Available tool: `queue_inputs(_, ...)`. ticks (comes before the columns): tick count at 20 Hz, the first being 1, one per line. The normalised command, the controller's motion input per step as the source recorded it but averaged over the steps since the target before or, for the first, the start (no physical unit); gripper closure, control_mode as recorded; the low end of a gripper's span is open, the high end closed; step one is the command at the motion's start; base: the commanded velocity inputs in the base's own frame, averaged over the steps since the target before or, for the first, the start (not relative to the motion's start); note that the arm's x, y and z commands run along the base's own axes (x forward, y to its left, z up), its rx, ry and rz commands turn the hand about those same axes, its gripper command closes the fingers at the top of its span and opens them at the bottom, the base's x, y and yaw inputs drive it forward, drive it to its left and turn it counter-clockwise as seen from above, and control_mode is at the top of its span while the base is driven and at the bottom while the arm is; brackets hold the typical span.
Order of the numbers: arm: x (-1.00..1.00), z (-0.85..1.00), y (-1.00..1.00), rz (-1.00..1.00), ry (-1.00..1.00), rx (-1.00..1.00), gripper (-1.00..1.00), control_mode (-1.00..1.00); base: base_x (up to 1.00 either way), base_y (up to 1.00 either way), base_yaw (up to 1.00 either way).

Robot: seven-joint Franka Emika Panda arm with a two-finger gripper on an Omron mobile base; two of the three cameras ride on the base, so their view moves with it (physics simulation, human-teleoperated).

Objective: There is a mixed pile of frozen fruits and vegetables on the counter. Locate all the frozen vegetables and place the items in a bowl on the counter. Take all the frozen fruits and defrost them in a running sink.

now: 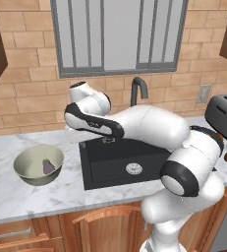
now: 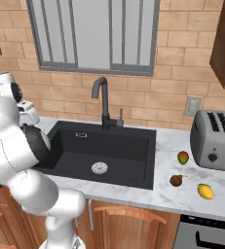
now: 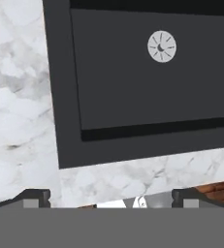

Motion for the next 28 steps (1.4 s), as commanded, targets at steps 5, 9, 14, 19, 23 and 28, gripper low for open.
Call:
queue_inputs(5,-0.03,-0.11,-0.76,-0.05,0.05,0.01,-1.00,-1.00,0.00,0.00,0.00)
queue_inputs(9,-0.14,-0.26,-0.80,-0.17,0.04,-0.03,-1.00,-1.00,0.00,0.00,0.00)
queue_inputs(14,-0.15,-0.20,-0.84,-0.14,0.00,0.00,-1.00,-1.00,0.00,0.00,0.00)
queue_inputs(19,-0.19,-0.12,-0.78,-0.13,-0.01,0.00,-1.00,-1.00,0.00,0.00,0.00)
queue_inputs(23,-0.05,0.00,-0.69,-0.13,0.01,0.00,-1.00,-1.00,0.00,0.00,0.00)
queue_inputs(28,-0.10,0.00,-0.72,-0.15,0.02,0.00,-1.00,-1.00,0.00,0.00,0.00)
